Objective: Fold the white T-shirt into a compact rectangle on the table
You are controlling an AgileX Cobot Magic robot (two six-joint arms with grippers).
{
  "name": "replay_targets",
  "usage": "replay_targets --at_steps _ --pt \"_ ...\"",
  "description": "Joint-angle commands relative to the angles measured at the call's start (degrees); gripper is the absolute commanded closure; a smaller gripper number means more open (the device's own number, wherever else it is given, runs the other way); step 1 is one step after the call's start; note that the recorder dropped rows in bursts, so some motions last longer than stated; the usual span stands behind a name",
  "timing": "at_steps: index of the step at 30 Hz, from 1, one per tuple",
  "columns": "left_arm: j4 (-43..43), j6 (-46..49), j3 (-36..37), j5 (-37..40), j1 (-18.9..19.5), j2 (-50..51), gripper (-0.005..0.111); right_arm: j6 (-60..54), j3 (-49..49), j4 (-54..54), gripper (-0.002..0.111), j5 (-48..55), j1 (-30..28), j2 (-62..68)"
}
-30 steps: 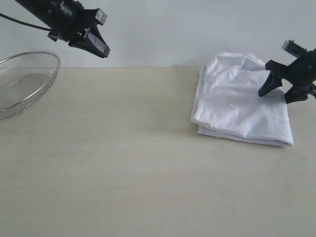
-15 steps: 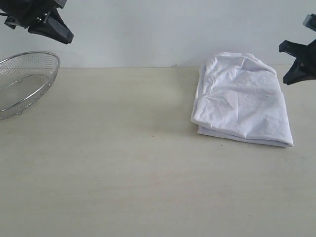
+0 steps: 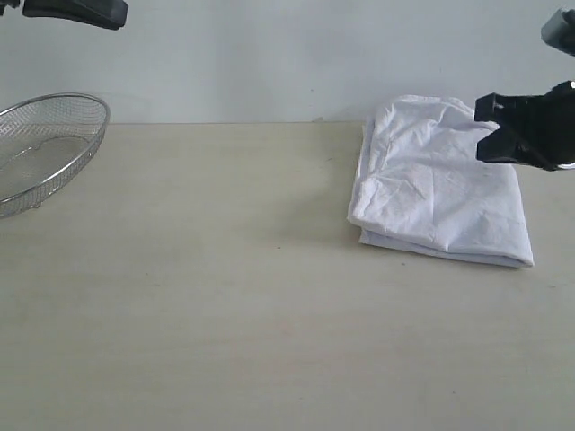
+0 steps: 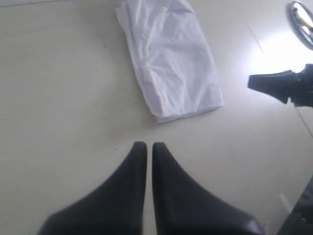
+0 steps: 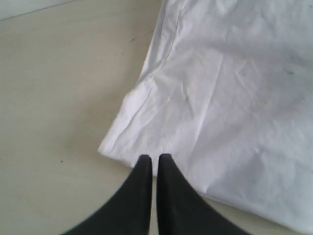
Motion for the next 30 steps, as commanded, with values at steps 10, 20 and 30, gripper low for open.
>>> replay_targets --at_steps 10,20,30 --pt "-29.3 18.2 40.8 -11.2 0.0 -30.7 0.102 -2.1 13.8 3.8 0.108 -19.8 21.1 -13.3" --pt "-32.7 20.2 59.9 -20.4 0.0 -55.1 0.102 -1.8 19.2 4.1 0.108 -30.3 36.8 -13.5" --pt "-30.1 21.1 66.7 -18.4 -6.5 -59.1 0.102 4.0 28.4 5.1 0.108 -41.0 49.4 -18.0"
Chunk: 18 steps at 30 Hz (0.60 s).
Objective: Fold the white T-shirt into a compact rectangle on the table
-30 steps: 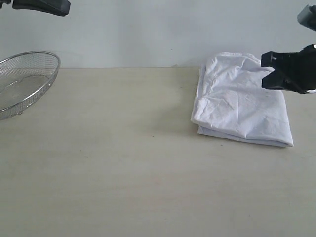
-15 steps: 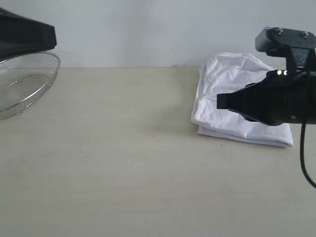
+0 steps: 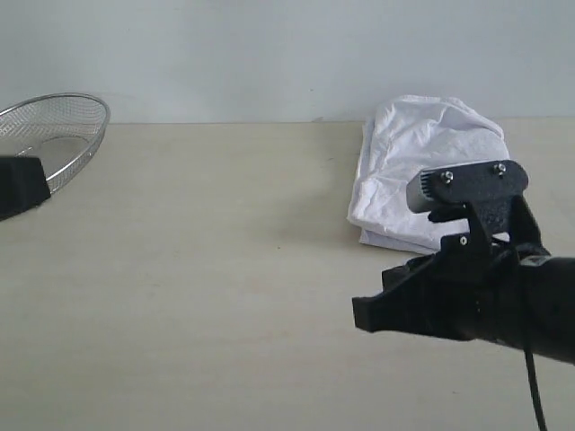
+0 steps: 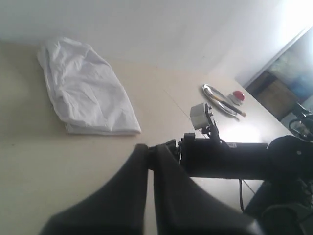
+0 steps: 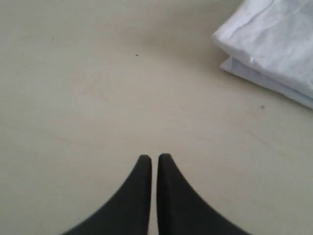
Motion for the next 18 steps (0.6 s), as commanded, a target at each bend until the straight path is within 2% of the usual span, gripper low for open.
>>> replay_targets --at_steps 1,5,8,18 --pt "2.2 0.7 3.3 0.7 -3.8 -0.6 0.102 1.4 3.0 0.3 0.108 -5.4 6.4 -4.3" --pt "3.1 1.1 6.4 -0.3 -4.8 -0.6 0.102 4.3 4.8 0.4 0.108 -9.9 12.6 -8.1" --pt "3.2 2.7 8.4 -2.0 -4.8 -0.6 0.102 5.4 6.8 1.4 0.108 -11.8 14.9 -9.8" --pt "3.4 3.0 10.1 -3.3 -4.8 -0.6 0.102 5.4 9.7 1.8 0.108 -10.3 15.1 -10.1"
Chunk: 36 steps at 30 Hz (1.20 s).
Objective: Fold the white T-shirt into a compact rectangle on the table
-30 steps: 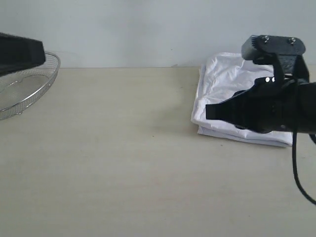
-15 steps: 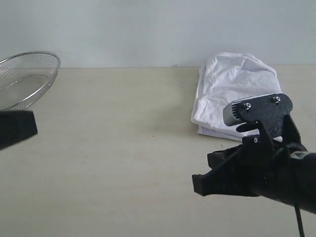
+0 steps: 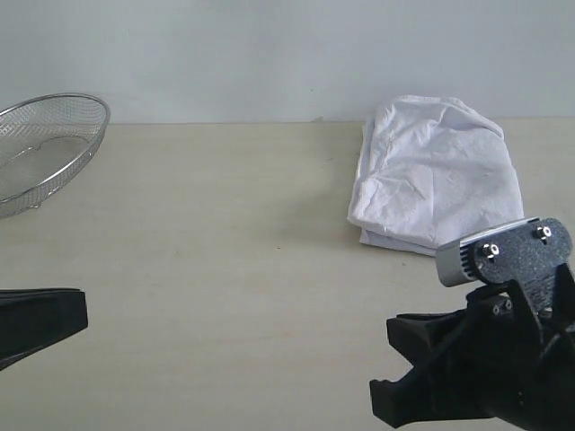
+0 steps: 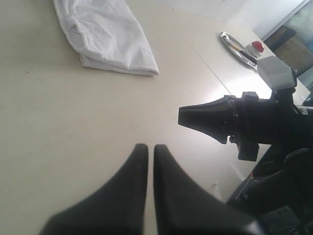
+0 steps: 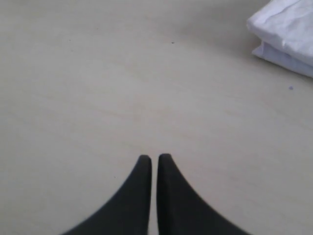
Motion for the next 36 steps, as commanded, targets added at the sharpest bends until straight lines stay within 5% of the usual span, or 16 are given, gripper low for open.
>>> replay_targets --at_steps 1,11,19,27,36 --pt "0.0 0.6 0.3 -0.5 -0.3 -0.5 0.102 0.2 0.3 0.0 0.108 -0.2 0.0 -0.5" --pt "0.0 1.7 0.3 -1.7 -0.3 -0.5 0.102 0.2 0.3 0.0 0.108 -0.2 0.0 -0.5" --pt "2.9 4.1 0.3 -18.0 -0.3 -2.2 0.102 0.2 0.3 0.0 0.108 -0.2 0.0 -0.5" --pt "5.9 4.2 0.2 -45.4 -0.3 -20.8 0.102 0.2 0.3 0.0 0.108 -0.2 0.0 -0.5" --pt "12.4 7.2 0.2 -48.4 -0.3 -33.6 0.102 0.2 0.3 0.0 0.108 -0.2 0.0 -0.5"
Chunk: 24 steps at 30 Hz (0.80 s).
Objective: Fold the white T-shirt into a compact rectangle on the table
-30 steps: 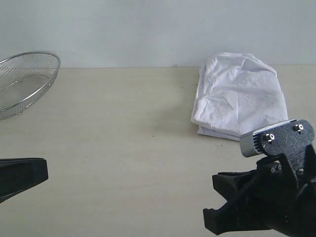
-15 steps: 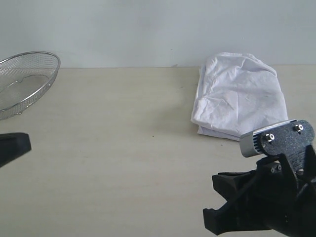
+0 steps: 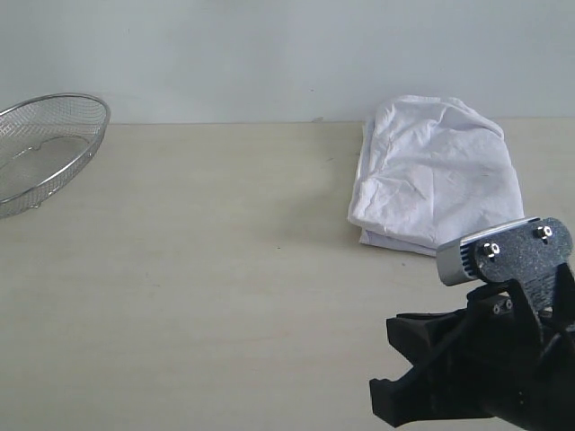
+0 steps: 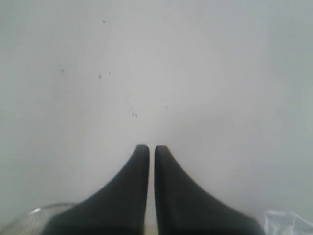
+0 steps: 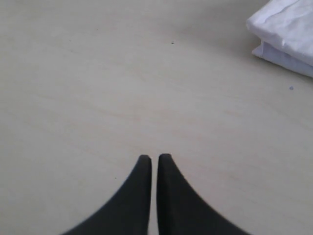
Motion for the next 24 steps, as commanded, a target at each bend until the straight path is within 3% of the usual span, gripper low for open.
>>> replay_targets --at_steps 1,7,14,19,24 --pt "3.4 1.0 0.1 -1.5 -0.2 -4.8 0.102 0.0 0.3 0.0 0.108 -0.2 0.0 -0.5" --pt "12.7 5.9 1.8 -4.8 -0.2 -6.1 0.102 0.0 0.3 0.0 0.108 -0.2 0.0 -0.5" --pt "3.5 1.3 9.2 -20.5 -0.2 -6.1 0.102 0.0 0.3 0.0 0.108 -0.2 0.0 -0.5" --pt "23.1 -15.0 15.5 -19.2 -0.2 -6.1 0.102 0.0 0.3 0.0 0.108 -0.2 0.0 -0.5" --pt "40.0 -29.7 16.8 -13.1 0.0 -6.1 0.102 0.0 0.3 0.0 0.108 -0.2 0.0 -0.5"
